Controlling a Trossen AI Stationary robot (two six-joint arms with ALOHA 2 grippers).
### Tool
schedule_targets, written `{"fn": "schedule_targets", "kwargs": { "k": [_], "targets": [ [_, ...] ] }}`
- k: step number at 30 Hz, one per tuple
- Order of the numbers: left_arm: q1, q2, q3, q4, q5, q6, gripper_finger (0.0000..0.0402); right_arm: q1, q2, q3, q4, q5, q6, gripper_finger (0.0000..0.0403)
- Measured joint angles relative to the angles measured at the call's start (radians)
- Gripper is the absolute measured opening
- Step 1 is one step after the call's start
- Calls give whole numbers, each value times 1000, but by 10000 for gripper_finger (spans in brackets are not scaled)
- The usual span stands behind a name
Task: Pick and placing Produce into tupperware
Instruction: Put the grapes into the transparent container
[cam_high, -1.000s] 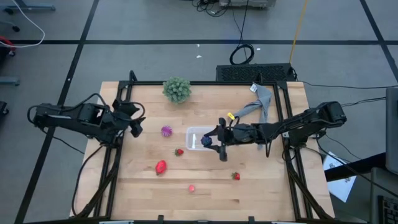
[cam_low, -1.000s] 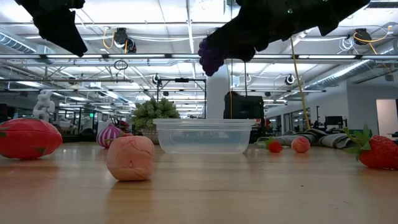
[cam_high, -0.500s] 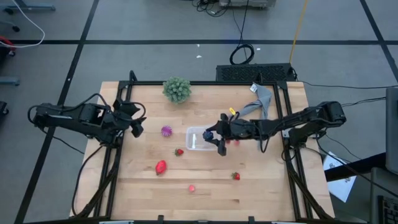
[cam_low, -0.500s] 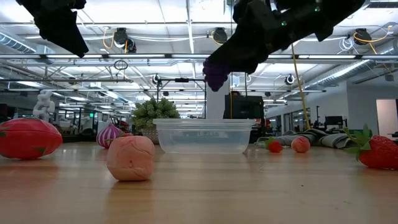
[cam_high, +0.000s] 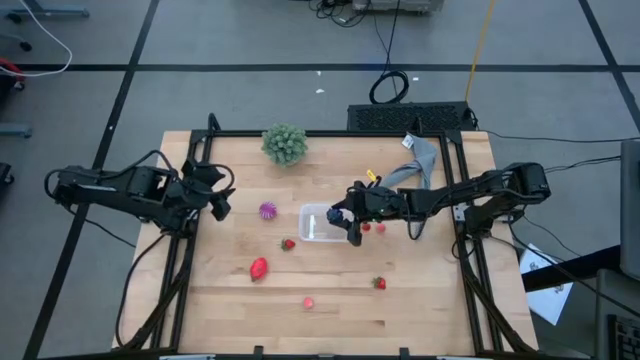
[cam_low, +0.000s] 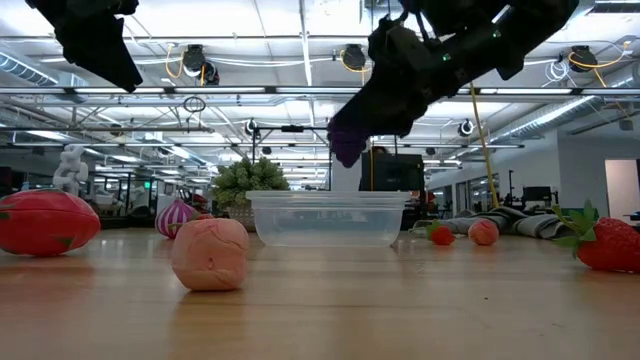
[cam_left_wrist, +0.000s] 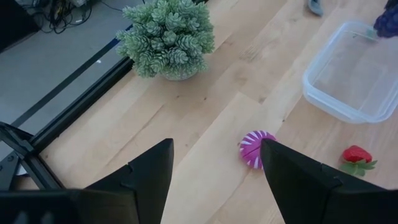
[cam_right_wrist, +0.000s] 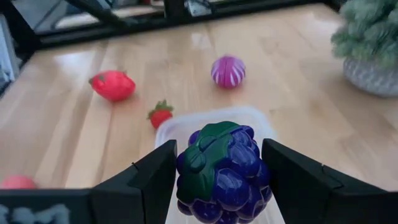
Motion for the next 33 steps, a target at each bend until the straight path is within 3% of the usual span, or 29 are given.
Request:
{"fn": "schedule_targets", "kwargs": {
  "k": [16, 33],
  "targets": [
    [0, 0, 0, 48, 17, 17, 244, -6, 108, 0, 8, 0, -10, 222],
    [0, 0, 0, 56, 18, 30, 243, -6, 120, 0, -75, 0, -8, 222]
  ]
}}
